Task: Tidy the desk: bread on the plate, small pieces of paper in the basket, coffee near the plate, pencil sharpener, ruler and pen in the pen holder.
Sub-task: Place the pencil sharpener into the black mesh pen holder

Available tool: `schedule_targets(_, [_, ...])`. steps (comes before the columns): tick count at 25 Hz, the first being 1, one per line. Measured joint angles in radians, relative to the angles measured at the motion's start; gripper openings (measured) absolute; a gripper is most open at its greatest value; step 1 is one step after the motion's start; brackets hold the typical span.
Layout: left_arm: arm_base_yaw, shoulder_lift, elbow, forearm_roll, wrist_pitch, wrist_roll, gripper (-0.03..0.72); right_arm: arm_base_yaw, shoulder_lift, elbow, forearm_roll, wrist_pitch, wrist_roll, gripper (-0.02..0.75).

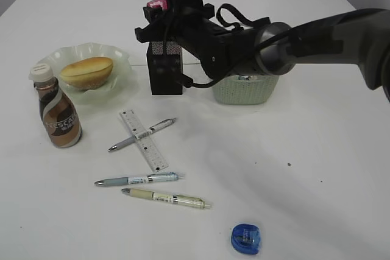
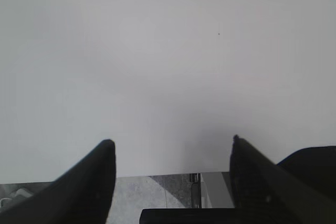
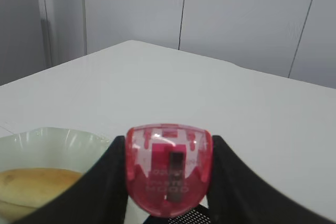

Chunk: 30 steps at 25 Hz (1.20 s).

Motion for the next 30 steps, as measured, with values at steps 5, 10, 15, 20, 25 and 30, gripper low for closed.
schedule_targets(5, [0.000, 0.000, 0.000, 0.000, -0.006, 0.000, 0.493, -0.022, 0.022, -0.004, 0.041, -0.004, -0.001, 0.287])
schedule_targets(10, [0.000, 0.000, 0.000, 0.000, -0.024, 0.000, 0.487, -0.024, 0.057, -0.024, 0.043, -0.004, -0.001, 0.287])
schedule_targets(15, [0.000, 0.000, 0.000, 0.000, -0.027, 0.000, 0.486, -0.024, 0.098, -0.078, 0.043, 0.007, -0.001, 0.287])
schedule_targets(20, [0.000, 0.000, 0.000, 0.000, -0.036, 0.000, 0.486, -0.026, 0.115, -0.112, 0.043, 0.008, -0.001, 0.286])
schedule_targets(25, [0.000, 0.000, 0.000, 0.000, -0.051, 0.000, 0.486, -0.026, 0.133, -0.116, 0.043, 0.009, -0.001, 0.286])
schedule_targets(30, [0.000, 0.000, 0.000, 0.000, -0.051, 0.000, 0.486, -0.026, 0.133, -0.117, 0.043, 0.009, -0.001, 0.286])
